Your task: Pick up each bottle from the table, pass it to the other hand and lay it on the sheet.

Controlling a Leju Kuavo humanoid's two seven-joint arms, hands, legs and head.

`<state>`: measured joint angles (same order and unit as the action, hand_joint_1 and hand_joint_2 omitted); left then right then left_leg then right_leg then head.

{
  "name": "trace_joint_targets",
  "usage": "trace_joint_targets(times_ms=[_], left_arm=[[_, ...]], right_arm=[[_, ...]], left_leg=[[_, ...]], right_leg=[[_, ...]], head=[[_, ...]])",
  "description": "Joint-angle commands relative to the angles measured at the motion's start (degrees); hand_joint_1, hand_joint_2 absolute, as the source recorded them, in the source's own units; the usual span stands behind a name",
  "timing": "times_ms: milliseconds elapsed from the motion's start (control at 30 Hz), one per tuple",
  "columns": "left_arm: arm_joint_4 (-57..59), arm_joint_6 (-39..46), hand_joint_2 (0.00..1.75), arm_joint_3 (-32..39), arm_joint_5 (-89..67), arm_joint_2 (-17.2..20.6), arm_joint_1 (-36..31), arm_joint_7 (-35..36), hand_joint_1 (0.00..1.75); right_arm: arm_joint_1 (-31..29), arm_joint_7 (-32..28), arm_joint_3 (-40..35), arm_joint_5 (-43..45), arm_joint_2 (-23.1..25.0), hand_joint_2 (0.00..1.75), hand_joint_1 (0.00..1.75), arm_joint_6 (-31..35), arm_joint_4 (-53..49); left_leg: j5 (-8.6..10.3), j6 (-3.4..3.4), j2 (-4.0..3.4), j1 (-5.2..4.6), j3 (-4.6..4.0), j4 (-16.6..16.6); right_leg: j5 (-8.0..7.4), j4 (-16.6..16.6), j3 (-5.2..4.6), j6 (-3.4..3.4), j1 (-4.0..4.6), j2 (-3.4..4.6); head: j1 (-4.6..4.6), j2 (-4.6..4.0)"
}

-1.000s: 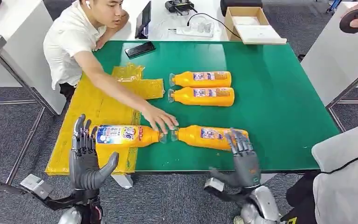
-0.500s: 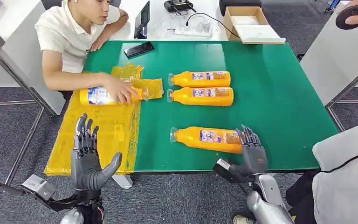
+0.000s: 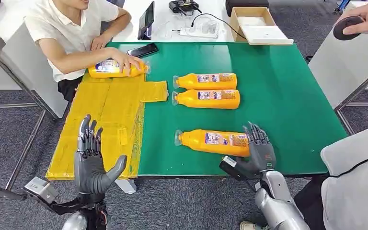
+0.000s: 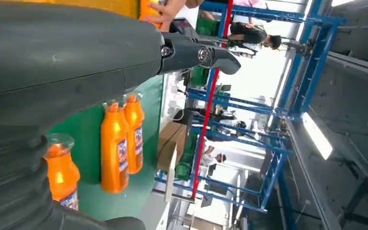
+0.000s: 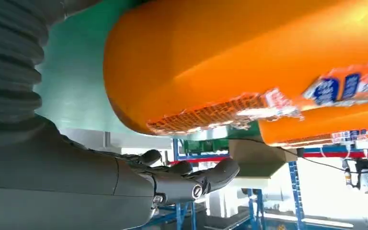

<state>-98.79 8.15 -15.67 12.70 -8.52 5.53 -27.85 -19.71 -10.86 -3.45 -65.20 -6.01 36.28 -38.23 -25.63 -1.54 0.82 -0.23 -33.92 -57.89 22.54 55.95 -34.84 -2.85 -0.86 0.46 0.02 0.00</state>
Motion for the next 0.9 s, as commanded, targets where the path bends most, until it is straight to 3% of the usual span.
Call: trace_joint_targets(times_ms=[33,367,533,567,600,633,900], left_arm=[[3.8,-0.1,1.75,-1.6,0.4,0.5,-2.6,0.6,0.0],[4.0,-0.4,1.75,-1.6,0.7,0.6,-2.7,1.0,0.0],[5.1,-1.1,1.75,-1.5,2.5,0.4,-3.2,2.5,0.0],[5.6,-1.4,1.75,-1.4,3.0,0.3,-3.7,2.9,0.0],[6.0,-1.5,1.75,-1.3,3.2,0.2,-4.0,3.0,0.0],[6.5,-2.0,1.75,-1.2,3.8,0.2,-4.5,3.2,0.0],[9.5,-4.5,1.75,-1.5,6.2,0.0,-6.7,5.0,0.0]], right_arm=[[-5.1,1.1,-3.8,-1.0,1.8,1.75,0.0,2.2,7.7],[-5.3,0.4,-3.5,0.4,1.8,1.75,0.0,0.2,8.3],[-6.9,2.0,-3.9,2.5,1.4,1.75,0.0,-9.2,13.0],[-7.8,3.1,-4.7,2.9,0.9,1.75,0.0,-15.0,14.8],[-8.1,3.1,-4.9,3.2,0.7,1.75,1.33,-16.8,15.6],[-8.7,3.8,-5.8,3.0,0.2,1.75,1.71,-19.8,16.7],[-9.7,7.7,-6.7,3.0,0.1,1.75,1.75,-28.3,20.3]], left_leg=[[-0.07,0.12,-0.21,0.05,0.26,0.1],[-0.06,0.09,-0.1,0.05,0.24,0.1],[-0.02,0.07,-0.05,0.02,0.16,0.1],[-0.05,0.09,-0.06,0.04,0.21,0.0],[-0.01,0.06,-0.05,0.01,0.17,0.1],[-0.03,0.09,-0.08,0.03,0.24,0.1],[-0.01,0.11,-0.18,0.05,0.78,0.1]], right_leg=[[0.02,-0.1,0.21,0.13,0.07,0.09],[0.06,-0.1,0.22,0.11,0.06,0.0],[0.02,0.0,0.16,0.08,0.03,-0.02],[0.04,-0.1,0.22,0.12,0.05,-0.02],[0.02,0.0,0.17,0.09,0.02,-0.01],[0.03,-0.1,0.24,0.12,0.05,-0.02],[-0.04,-0.2,0.63,0.11,0.09,0.01]], head=[[0.0,-0.02],[0.0,0.0],[0.0,0.0],[0.0,0.0],[0.0,-0.02],[0.0,-0.02],[0.02,0.0]])
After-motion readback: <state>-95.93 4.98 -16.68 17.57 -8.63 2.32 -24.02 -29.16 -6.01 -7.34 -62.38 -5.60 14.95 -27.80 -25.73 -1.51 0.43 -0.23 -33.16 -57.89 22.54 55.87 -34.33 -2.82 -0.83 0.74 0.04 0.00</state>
